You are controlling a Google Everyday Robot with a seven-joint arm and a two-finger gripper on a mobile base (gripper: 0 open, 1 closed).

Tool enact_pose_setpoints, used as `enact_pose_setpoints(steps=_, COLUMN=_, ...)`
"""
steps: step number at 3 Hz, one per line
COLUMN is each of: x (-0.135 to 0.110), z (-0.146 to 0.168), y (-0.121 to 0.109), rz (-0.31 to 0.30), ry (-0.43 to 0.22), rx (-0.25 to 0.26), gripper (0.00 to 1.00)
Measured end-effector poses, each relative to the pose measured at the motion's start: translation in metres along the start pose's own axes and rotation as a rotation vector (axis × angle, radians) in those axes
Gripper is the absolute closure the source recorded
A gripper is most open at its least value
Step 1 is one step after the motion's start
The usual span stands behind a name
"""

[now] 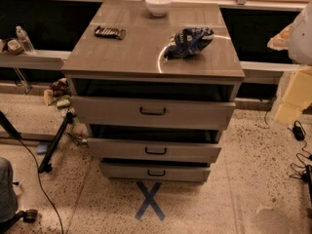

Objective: Move blue chip bag near white bowl

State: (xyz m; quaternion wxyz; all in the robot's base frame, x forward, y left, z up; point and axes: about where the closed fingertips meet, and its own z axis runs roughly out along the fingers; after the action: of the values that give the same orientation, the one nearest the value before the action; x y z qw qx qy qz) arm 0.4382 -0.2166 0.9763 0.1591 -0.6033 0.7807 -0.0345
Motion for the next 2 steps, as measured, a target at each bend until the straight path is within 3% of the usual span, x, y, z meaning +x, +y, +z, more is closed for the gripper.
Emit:
enact_pose_setpoints(steps=1, x=0.000, z=0.000, y=0.000, rz=0.000, ry=0.000, rx=0.000, gripper=0.00)
enact_pose_setpoints(steps=2, x=-0.009, z=0.014, y=-0.024, rz=0.047, ry=-0.144, rx=0.017, gripper=0.00)
